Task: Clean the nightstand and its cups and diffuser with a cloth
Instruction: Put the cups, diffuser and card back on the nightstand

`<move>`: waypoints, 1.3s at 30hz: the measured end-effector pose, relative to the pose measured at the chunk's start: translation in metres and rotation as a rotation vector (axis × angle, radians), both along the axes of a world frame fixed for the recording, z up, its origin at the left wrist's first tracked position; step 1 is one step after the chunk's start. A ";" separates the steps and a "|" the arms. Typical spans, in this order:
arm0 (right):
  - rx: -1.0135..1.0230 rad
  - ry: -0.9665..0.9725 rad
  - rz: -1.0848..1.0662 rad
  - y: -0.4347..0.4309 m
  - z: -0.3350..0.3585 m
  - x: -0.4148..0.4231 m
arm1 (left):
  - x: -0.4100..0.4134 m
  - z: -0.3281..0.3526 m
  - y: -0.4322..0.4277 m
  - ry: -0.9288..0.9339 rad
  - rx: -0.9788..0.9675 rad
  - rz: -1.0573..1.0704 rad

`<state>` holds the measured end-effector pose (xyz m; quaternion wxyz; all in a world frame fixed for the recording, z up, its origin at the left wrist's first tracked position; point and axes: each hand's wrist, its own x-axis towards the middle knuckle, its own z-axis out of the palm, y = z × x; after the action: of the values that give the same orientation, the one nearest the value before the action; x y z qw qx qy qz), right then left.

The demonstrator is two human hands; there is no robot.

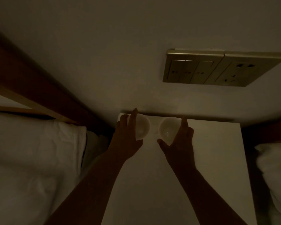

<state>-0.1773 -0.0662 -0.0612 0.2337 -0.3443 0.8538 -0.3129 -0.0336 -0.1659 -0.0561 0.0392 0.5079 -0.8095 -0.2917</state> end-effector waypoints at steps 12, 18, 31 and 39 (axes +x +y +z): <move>-0.134 -0.125 0.149 0.035 0.084 0.108 | 0.131 0.054 0.064 0.127 0.231 0.461; -0.063 -0.410 0.391 0.029 0.097 0.235 | 0.248 0.075 0.121 0.111 0.530 0.673; 0.145 -0.126 1.115 -0.014 0.050 0.503 | 0.502 0.024 0.225 0.066 0.477 1.243; 0.332 -0.008 0.995 -0.036 0.006 0.569 | 0.561 -0.005 0.234 0.321 0.280 1.443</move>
<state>0.3914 -0.1023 -0.0549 0.4087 -0.6654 0.6242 -0.0257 0.5271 0.0681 -0.0615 0.2733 0.8638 -0.2152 -0.3644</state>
